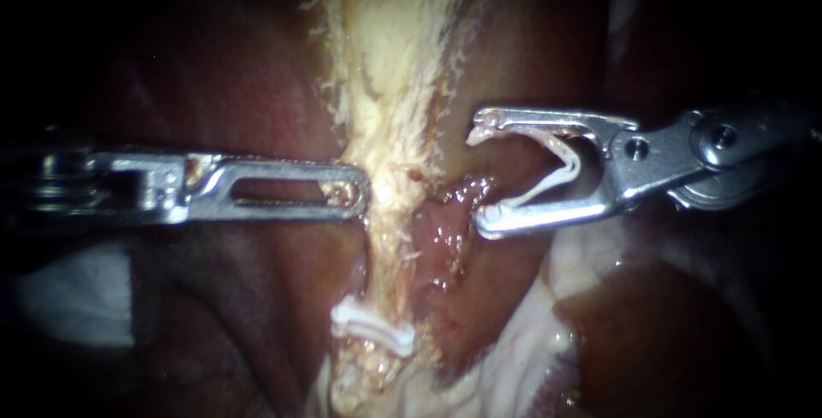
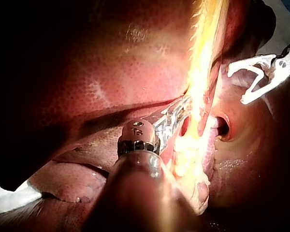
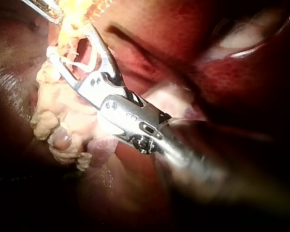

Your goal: Clipping third clip left tube

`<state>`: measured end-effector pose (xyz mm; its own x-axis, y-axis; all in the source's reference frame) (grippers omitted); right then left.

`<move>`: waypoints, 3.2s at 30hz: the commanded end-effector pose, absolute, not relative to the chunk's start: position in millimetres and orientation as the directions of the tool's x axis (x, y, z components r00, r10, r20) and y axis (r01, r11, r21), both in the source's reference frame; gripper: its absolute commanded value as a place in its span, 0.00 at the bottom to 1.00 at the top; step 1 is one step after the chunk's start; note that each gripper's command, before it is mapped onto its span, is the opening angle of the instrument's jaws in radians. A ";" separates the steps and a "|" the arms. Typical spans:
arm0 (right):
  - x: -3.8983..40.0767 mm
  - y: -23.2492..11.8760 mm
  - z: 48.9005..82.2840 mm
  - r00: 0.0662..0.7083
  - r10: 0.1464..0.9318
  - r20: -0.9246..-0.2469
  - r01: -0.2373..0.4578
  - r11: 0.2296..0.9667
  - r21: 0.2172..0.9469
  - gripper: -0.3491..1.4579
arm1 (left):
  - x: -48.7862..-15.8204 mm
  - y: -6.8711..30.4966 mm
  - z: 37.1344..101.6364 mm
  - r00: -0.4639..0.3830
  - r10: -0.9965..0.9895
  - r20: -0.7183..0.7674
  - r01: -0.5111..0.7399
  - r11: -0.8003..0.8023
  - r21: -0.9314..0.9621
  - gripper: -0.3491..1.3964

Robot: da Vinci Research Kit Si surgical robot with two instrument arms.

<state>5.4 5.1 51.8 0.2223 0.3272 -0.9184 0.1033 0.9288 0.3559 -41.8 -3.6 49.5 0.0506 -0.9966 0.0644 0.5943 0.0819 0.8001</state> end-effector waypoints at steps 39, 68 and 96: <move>15.2 -3.4 59.7 0.333 0.544 -0.770 0.137 0.780 0.611 0.52 | -36.7 -2.3 45.3 0.034 -0.997 0.066 0.607 0.073 0.792 0.00; 19.1 -4.5 62.8 0.327 0.562 -0.760 0.184 0.751 0.634 0.52 | -37.5 -3.0 43.1 0.016 -0.998 0.067 0.607 0.063 0.793 0.00; 22.7 -2.6 60.5 0.253 0.673 -0.695 0.247 0.650 0.719 0.46 | -37.5 -3.0 43.5 0.016 -0.998 0.068 0.607 0.064 0.792 0.00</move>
<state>22.7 -2.1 60.2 0.2503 0.6771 -0.6920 0.2430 0.6479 0.7219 -37.5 -3.0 43.5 0.0159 -0.9975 0.0683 0.6065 0.0639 0.7925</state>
